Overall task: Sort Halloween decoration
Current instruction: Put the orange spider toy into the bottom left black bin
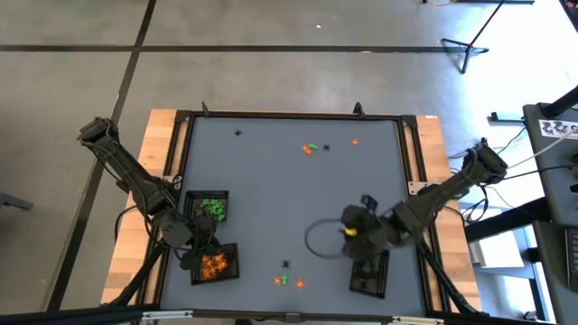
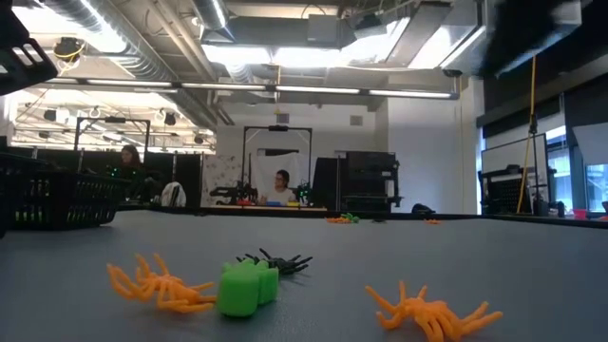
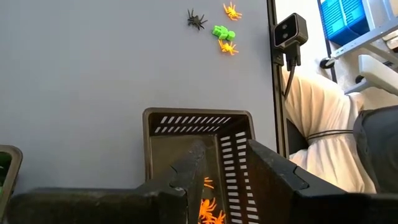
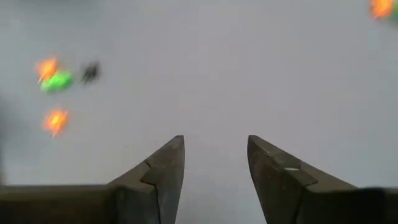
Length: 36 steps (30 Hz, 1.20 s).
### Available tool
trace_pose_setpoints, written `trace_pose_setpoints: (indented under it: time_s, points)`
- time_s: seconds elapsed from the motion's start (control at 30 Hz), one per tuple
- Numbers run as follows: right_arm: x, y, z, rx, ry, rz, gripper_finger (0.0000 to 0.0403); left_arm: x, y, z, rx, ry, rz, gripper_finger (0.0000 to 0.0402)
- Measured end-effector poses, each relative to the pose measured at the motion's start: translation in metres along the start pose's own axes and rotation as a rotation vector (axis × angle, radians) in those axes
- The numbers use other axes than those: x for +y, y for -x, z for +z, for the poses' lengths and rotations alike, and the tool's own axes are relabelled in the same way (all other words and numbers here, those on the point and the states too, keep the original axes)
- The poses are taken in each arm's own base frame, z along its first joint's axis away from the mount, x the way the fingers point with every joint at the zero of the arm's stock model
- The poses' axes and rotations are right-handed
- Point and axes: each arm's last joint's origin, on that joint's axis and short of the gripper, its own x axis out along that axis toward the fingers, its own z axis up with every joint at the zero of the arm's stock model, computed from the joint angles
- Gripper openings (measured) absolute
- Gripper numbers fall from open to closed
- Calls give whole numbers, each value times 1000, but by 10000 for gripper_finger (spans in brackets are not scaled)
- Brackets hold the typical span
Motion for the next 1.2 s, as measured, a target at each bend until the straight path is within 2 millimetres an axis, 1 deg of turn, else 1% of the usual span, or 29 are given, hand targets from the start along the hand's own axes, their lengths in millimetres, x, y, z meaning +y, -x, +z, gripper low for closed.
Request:
trace_pose_setpoints:
  time_s: [0.17, 0.27, 0.4, 0.5, 0.57, 0.63, 0.8, 0.93, 1.0, 1.2]
  points:
    - [-22, -17, 40, -100, 2, -13, 174, 0, 2, 1, -3, -72, -7, 108]
    - [-36, -24, 60, -159, 23, -25, 174, 0, 4, 1, -4, -81, -22, 108]
    - [-57, -32, 77, -184, 25, -75, 174, 0, 8, 2, -5, -78, -38, 108]
    - [-74, -37, 86, -181, -7, -118, 175, 2, 11, 3, 20, -148, -60, 108]
    - [-84, -42, 89, -181, -37, -142, 175, 5, 14, 2, 56, -211, -64, 108]
    - [-95, -49, 89, -160, -58, -163, 175, 9, 16, 2, 77, -238, -55, 108]
    - [-120, -70, 79, -70, -82, -150, 175, 18, 23, 10, 43, -247, -27, 108]
    - [-132, -81, 74, -53, -71, -128, 175, 27, 31, 18, 17, -307, -25, 108]
    - [-136, -86, 72, -54, -69, -110, 175, 34, 37, 22, -7, -306, -8, 108]
    - [-152, -89, 76, -49, -30, -117, 175, 54, 55, 35, -98, -266, 49, 108]
